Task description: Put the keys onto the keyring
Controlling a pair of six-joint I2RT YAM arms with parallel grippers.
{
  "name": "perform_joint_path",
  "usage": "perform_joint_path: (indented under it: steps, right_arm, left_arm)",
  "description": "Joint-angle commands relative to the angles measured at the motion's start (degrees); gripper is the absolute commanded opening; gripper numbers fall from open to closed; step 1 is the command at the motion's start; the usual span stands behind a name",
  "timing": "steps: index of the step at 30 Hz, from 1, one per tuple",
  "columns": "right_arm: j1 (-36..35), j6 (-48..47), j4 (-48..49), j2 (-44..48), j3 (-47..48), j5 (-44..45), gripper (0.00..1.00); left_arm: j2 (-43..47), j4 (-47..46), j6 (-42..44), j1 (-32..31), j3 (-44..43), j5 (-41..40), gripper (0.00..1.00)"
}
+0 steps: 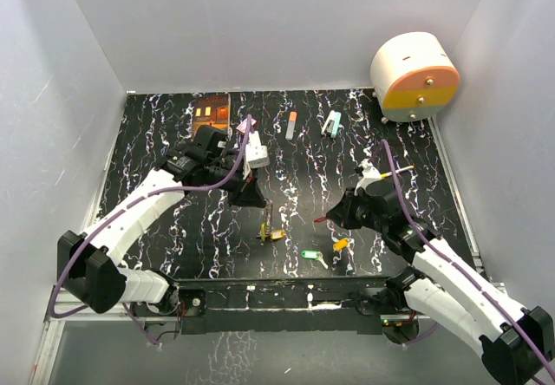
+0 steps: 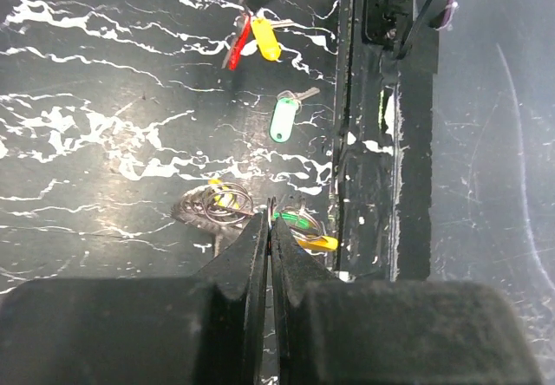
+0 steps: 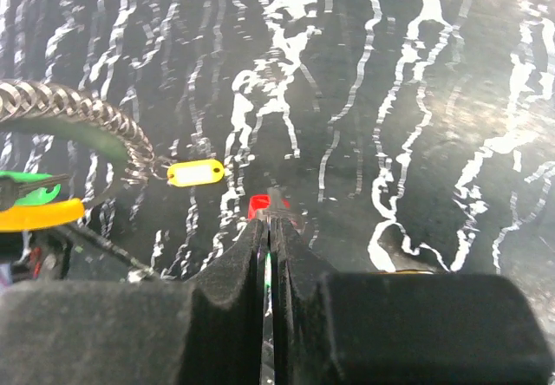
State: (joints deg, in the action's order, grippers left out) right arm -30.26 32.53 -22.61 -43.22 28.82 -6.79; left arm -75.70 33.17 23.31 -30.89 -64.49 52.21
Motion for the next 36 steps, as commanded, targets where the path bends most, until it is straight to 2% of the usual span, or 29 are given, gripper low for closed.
perform_joint_path:
  steps: [1,6,10,16,21,36]
  right_arm:
    - [-0.1,-4.1,5.9,-0.2,4.3,-12.5,0.07]
    - [-0.1,-1.7,13.0,-3.1,6.1,-23.8,0.07]
    - [-0.6,1.3,18.4,-1.9,7.9,-25.5,0.07]
    - [-0.9,7.8,25.8,-2.7,9.1,-26.0,0.07]
    - [-2.8,12.5,31.4,-5.3,9.7,-24.5,0.07]
    - [-14.3,11.2,30.8,-16.4,16.9,-13.4,0.07]
  left_arm:
    - [2.5,6.9,9.2,0.2,-5.7,-1.1,0.0]
    - [6.6,-4.1,7.7,0.2,-1.7,-2.4,0.0]
    - [7.2,-7.2,8.1,0.1,0.7,-4.9,0.0]
    - [8.1,-7.6,10.1,0.1,2.5,-3.1,0.0]
    - [7.9,-7.9,10.0,0.1,2.9,-2.3,0.0]
    - [8.9,-8.8,7.6,0.0,2.8,-1.9,0.0]
